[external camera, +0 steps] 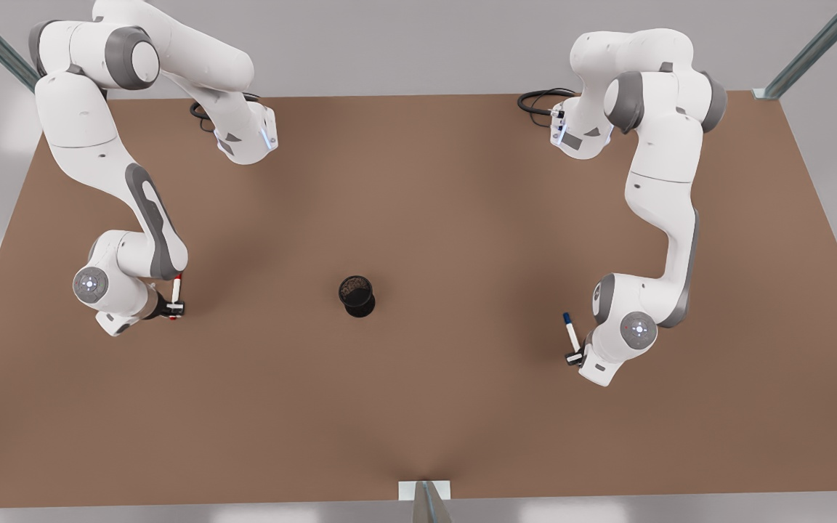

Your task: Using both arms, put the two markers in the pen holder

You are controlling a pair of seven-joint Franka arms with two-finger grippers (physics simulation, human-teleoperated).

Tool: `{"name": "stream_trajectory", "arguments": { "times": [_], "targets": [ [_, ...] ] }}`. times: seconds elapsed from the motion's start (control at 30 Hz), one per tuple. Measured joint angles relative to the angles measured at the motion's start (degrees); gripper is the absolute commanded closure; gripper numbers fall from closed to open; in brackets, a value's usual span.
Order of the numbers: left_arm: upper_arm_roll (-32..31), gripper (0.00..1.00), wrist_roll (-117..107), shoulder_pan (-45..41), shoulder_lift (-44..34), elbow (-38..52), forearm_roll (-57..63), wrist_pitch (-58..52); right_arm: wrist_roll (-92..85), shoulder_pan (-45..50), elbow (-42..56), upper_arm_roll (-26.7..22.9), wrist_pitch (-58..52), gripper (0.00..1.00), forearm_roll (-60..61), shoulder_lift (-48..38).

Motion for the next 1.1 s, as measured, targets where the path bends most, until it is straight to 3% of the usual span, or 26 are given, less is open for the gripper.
{"name": "stream_trajectory", "arguments": {
  "times": [0.1, 0.33, 0.43, 0.53, 0.67, 0.8, 0.9, 1.1],
  "targets": [
    [0.0, 0.79, -0.1, 0.0, 0.1, 0.0, 0.2, 0.0, -0.2, 0.0, 0.0, 0.0, 0.3, 0.61, 0.0, 0.2],
    [-0.2, 0.79, 0.1, -0.5, -1.6, 0.4, 0.6, -0.2, -0.6, 0.0, -0.1, 0.0, 0.7, 0.64, 0.1, 0.4],
    [-0.7, 0.79, 1.2, -4.6, -7.0, 1.3, 0.3, -3.2, -0.9, 0.0, -0.1, 0.0, 0.9, 0.73, 0.2, 0.5],
    [-5.0, 0.79, 2.1, -7.3, -12.2, 3.3, -1.1, -7.2, -1.3, -0.1, -0.1, 0.0, 1.0, 0.79, 0.5, 0.5],
    [-13.2, 0.79, 5.2, -8.0, -14.6, 6.2, -5.7, -9.3, -2.0, 0.0, 0.1, 0.2, 1.0, 0.79, 0.8, -1.2],
    [-20.5, 0.79, 10.6, -13.7, -9.4, 6.9, -10.4, 2.3, -2.2, 0.0, 1.4, 3.0, -2.2, 0.79, 1.0, -7.8],
    [-21.1, 0.79, 14.8, -20.2, -5.3, 8.5, -11.5, 15.9, -1.9, 0.0, 6.4, 7.5, -7.9, 0.79, 1.2, -12.3],
    [-21.0, 0.79, 21.8, -25.6, 2.5, 14.5, -12.6, 35.6, 0.6, 0.7, 21.5, 16.1, -23.8, 0.79, 1.3, -13.4]
  ]
}}
